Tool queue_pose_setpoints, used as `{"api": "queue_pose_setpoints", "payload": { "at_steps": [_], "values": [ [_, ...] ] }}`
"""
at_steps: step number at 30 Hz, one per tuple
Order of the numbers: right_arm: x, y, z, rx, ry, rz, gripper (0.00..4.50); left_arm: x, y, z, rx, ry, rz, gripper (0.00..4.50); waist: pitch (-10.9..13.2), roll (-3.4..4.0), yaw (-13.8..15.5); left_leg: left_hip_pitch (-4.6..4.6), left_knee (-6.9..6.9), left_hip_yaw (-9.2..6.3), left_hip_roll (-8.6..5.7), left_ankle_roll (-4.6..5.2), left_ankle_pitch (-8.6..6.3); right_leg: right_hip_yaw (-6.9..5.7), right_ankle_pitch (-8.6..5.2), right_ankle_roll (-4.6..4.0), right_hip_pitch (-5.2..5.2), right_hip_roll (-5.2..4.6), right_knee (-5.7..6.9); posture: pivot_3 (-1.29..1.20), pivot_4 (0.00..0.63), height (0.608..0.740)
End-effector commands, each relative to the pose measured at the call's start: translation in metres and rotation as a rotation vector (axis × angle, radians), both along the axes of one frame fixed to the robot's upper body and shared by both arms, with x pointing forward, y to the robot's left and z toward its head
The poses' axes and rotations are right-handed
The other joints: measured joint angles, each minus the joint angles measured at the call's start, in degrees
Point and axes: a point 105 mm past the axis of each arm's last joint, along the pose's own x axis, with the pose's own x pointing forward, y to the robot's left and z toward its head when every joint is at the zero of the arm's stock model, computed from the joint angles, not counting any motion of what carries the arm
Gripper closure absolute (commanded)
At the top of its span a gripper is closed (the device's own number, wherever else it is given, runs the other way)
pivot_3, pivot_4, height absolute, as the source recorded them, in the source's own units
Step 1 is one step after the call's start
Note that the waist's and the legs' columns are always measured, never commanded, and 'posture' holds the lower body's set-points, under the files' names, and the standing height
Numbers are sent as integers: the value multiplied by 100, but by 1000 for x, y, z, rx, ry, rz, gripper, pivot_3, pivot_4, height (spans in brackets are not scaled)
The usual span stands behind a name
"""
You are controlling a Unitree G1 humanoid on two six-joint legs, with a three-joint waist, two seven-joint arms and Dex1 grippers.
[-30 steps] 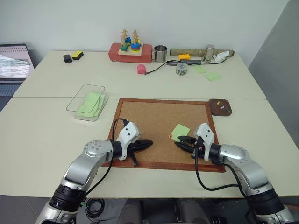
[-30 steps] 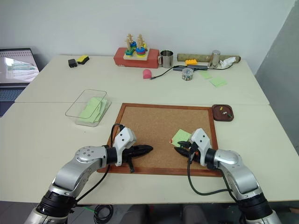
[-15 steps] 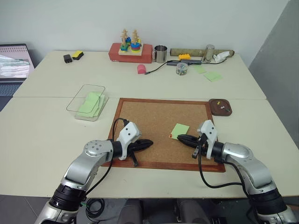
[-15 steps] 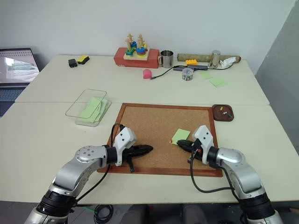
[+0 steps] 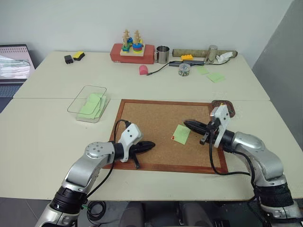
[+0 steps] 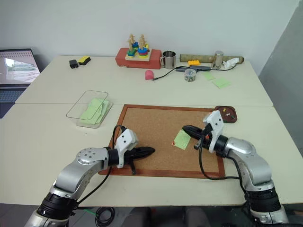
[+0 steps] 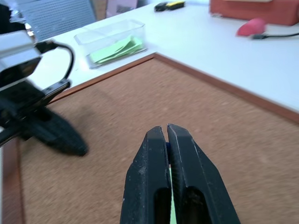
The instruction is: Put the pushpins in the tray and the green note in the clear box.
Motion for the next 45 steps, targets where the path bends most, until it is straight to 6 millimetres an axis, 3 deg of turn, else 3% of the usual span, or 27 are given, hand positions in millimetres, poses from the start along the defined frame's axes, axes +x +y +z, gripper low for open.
{"api": "queue_pose_setpoints", "payload": {
  "at_steps": [1,5,9,17,31,40,45],
  "values": [
    [38,-44,19,-17,-101,-259,4439,-5,1,-8,19,38,-13,4500,0,0,0,0,0,1,-1,0,0,1,0,0,0,0,0,0,150,740],
    [71,-86,22,-18,-112,-497,4439,-4,1,-7,22,33,-16,4500,0,0,-1,0,0,5,-1,0,0,3,1,-1,0,-1,1,0,150,740],
    [91,-113,15,7,-47,-637,4439,-2,1,-5,23,28,-15,4500,0,1,-5,-1,-2,6,-1,0,0,3,16,-28,-1,-1,0,0,150,740],
    [102,-123,-5,25,50,-676,4439,-2,2,-5,22,24,-6,4500,1,1,-11,0,-2,9,-2,0,0,7,18,-30,-2,-2,1,0,150,740],
    [103,-135,-3,41,53,-702,1842,-2,1,-4,24,18,-7,4500,1,1,-13,0,-2,8,-2,0,0,6,18,-30,-1,-1,1,0,150,740],
    [102,-145,18,85,-16,-734,51,-2,1,-4,26,13,-12,4500,1,1,-13,0,-2,9,-2,0,0,7,18,-30,-1,-2,1,0,150,740],
    [102,-150,23,76,-33,-745,51,-3,0,-5,24,16,-17,4500,1,1,-13,0,-2,9,-2,0,0,7,18,-31,-1,-2,1,0,150,740]
  ]
}}
